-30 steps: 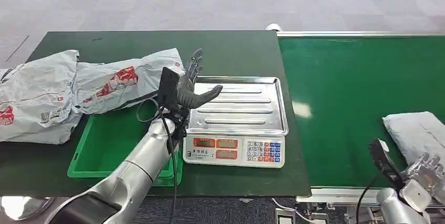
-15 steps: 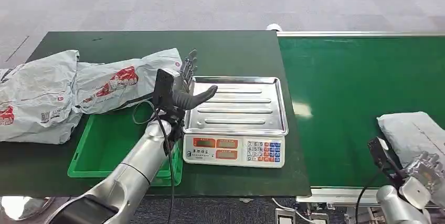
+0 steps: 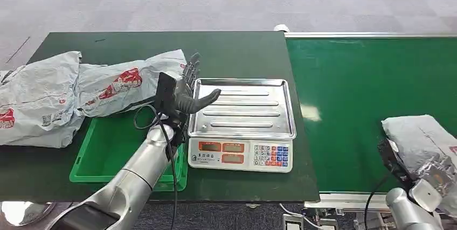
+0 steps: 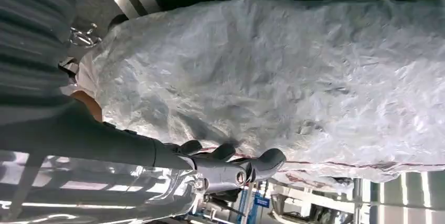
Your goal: Moved the parcel from conveyor to table for the left to box.
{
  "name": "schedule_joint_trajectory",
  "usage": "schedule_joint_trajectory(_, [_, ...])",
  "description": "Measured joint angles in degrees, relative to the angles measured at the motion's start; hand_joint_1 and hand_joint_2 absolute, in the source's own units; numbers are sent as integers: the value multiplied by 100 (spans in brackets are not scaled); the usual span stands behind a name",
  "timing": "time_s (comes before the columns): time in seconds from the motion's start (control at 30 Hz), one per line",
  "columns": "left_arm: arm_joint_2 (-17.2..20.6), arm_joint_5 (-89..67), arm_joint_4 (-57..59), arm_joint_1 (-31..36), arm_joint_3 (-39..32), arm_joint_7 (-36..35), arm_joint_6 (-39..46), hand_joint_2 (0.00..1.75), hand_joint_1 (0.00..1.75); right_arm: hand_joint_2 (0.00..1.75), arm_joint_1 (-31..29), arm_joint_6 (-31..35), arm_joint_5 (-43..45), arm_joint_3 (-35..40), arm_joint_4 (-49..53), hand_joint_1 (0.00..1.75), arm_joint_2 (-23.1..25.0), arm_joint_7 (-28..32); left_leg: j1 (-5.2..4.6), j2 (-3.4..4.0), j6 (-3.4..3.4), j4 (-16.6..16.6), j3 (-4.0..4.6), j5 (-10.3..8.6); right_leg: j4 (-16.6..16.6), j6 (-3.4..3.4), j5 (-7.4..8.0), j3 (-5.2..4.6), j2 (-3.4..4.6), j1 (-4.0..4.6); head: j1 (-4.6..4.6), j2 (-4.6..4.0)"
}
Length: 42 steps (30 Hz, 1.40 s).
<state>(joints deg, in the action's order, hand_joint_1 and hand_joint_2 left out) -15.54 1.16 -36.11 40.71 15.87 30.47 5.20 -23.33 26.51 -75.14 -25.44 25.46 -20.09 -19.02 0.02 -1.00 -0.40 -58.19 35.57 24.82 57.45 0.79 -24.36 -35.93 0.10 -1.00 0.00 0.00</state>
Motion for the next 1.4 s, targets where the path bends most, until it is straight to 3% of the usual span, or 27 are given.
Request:
schedule_joint_trajectory(0.67, [24, -4, -16, -70, -13, 9, 47, 175, 0, 175, -67, 39, -376, 0, -44, 0, 0, -273, 0, 0, 0, 0, 0, 0, 0, 0, 0, 1, 0, 0, 0, 0])
schedule_joint_trajectory(0.7, [28, -33, -20, -74, -13, 26, 98, 175, 0, 175, -98, -182, -404, 0, -57, 35, 0, -350, 0, 1, 0, 0, 0, 0, 0, 0, 0, 1, 0, 0, 0, 0])
schedule_joint_trajectory(0.73, [31, -59, -26, -74, -13, 39, 139, 175, 0, 175, -141, -503, -392, 0, -76, 175, 0, -386, 0, 1, 0, 0, -1, 0, 0, 0, 0, 0, 2, 1, 0, 0])
schedule_joint_trajectory(0.77, [37, -87, -37, -74, -13, 42, 179, 175, 0, 175, -185, -894, -345, 0, -114, 175, 0, -409, 0, 1, 0, 0, -1, 0, 0, 0, 0, 1, 2, 0, 0, 0])
schedule_joint_trajectory(0.87, [61, -109, -68, -82, -22, 39, 190, 175, 0, 175, -257, -1161, -291, 0, -149, 175, 7, -418, 2, 1, 0, 0, -3, 0, 0, 0, 0, 4, 0, 2, 0, 0])
schedule_joint_trajectory(1.03, [96, -122, -173, -148, -46, 39, 190, 175, 0, 175, -221, -850, -275, 0, -230, 175, 218, -446, 3, 0, 0, 0, -3, 0, 0, 0, 0, 5, 0, 3, 0, 0])
schedule_joint_trajectory(1.27, [120, -238, -260, -173, -136, -15, 181, 175, 0, 175, -349, -1344, -391, 0, -114, 175, 243, -501, 3, -3, 0, 0, -3, 0, 0, 0, 0, 7, -4, 3, 0, 0])
schedule_joint_trajectory(1.4, [136, -299, -335, -223, -197, -42, 179, 175, 0, 175, -323, -933, -433, -2, 63, 175, 324, -360, 3, -1, 0, 0, -3, 0, 0, 0, 0, 6, -2, 3, 0, 0])
